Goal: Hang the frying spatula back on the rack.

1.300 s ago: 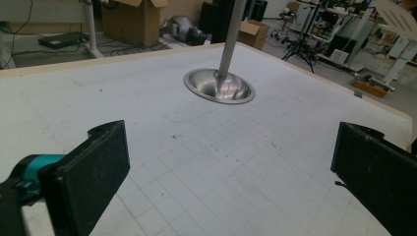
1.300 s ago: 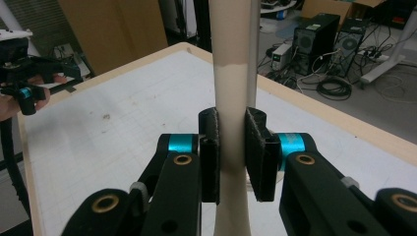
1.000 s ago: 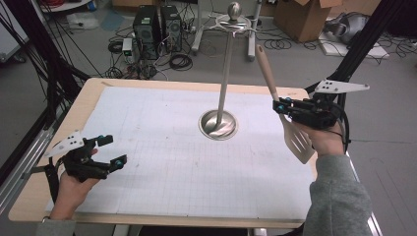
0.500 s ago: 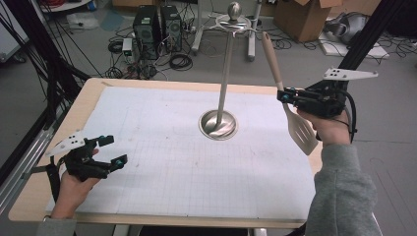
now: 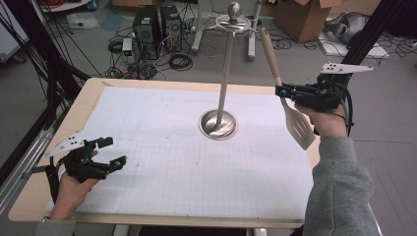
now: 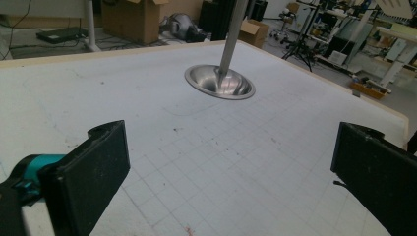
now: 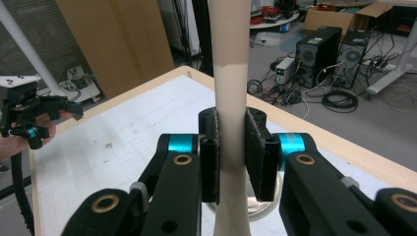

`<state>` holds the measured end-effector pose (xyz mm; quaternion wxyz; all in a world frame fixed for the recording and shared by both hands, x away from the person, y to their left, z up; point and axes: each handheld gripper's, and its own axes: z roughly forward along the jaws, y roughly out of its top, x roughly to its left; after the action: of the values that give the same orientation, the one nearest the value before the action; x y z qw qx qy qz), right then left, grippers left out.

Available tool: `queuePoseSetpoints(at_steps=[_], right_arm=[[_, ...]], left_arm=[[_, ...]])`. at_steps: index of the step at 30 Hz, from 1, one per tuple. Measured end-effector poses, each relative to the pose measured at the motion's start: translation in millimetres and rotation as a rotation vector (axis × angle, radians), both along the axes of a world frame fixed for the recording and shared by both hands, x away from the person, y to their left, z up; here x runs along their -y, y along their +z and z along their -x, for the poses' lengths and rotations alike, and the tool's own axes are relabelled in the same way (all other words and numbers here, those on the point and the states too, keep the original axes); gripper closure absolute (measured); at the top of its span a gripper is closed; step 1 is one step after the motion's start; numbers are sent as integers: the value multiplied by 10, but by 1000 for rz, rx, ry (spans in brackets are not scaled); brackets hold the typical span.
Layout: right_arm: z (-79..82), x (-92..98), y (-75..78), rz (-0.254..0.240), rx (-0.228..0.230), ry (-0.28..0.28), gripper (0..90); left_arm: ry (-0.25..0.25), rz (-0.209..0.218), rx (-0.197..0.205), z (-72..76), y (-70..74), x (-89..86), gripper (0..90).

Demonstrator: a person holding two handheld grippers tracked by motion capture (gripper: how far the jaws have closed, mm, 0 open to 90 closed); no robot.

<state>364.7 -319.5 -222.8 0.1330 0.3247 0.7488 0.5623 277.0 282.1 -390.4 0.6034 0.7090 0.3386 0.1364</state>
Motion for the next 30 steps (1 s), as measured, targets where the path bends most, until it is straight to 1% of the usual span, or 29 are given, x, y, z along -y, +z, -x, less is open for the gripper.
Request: queuePoseSetpoints(at_steps=[6, 10, 12, 15, 21, 25, 30], right_arm=[[-27, -32, 24, -12, 5, 22, 783], [-53, -52, 30, -3, 1, 16, 783], [-63, -60, 32, -9, -2, 8, 783], [-82, -72, 29, -6, 0, 13, 783], [-108, -81, 14, -7, -15, 21, 783], [-120, -85, 6, -5, -15, 20, 783], [-132, -93, -4, -6, -23, 35, 783]], left_arm=[[10, 7, 1, 15, 3, -33, 18], [6, 15, -1, 23, 2, -43, 17], [7, 20, 2, 25, 0, -50, 17], [8, 22, 0, 26, -5, -58, 17], [14, 18, -2, 29, -8, -74, 17], [17, 20, -7, 31, -19, -75, 17], [17, 14, -7, 33, -20, -80, 17]])
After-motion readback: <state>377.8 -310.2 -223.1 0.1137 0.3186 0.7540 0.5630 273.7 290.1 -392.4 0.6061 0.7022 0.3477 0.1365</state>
